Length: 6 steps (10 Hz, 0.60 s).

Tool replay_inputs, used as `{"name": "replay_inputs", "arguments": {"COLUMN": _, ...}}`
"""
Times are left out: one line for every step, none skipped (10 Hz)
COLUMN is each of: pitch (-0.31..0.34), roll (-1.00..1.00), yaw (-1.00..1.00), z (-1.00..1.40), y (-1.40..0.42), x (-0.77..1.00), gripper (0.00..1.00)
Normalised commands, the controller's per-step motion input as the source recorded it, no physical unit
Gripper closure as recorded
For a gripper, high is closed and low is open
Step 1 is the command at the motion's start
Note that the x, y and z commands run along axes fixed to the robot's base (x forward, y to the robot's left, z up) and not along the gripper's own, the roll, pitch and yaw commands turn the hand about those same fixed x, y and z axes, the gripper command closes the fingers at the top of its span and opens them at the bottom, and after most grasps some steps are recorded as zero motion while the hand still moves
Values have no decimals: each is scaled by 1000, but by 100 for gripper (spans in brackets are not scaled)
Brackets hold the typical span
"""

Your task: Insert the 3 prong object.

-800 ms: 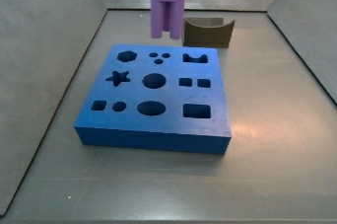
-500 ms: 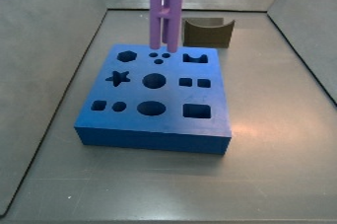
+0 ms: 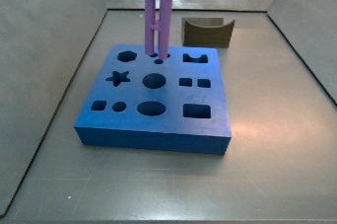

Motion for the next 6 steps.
{"name": "replay_inputs", "arguments": {"pitch": -96, "roll": 0, "yaw": -1000, "z": -300, "y": 9, "x": -3, "gripper": 100}}
{"name": "replay_inputs", "arguments": {"pitch": -93, "roll": 0, "yaw": -1000, "z": -306, "y": 6, "x": 0, "gripper": 100}}
{"name": "replay_inputs", "arguments": {"pitch": -109, "roll": 3, "yaw": -1000, "z": -266, "y": 11, "x": 0, "gripper": 100}}
{"name": "replay_inputs", "arguments": {"pitch": -119, "roll": 0, "yaw": -926, "z": -251, "y": 83, "x": -86, "gripper": 100}}
{"name": "replay_inputs", "arguments": {"pitch": -103, "roll": 10, "yaw": -863, "z": -269, "y": 146, "x": -106, "gripper": 100}}
{"name": "replay_inputs", "arguments": {"pitch": -93, "roll": 16, "yaw": -969, "z": -257, "y": 57, "x": 0, "gripper": 100}}
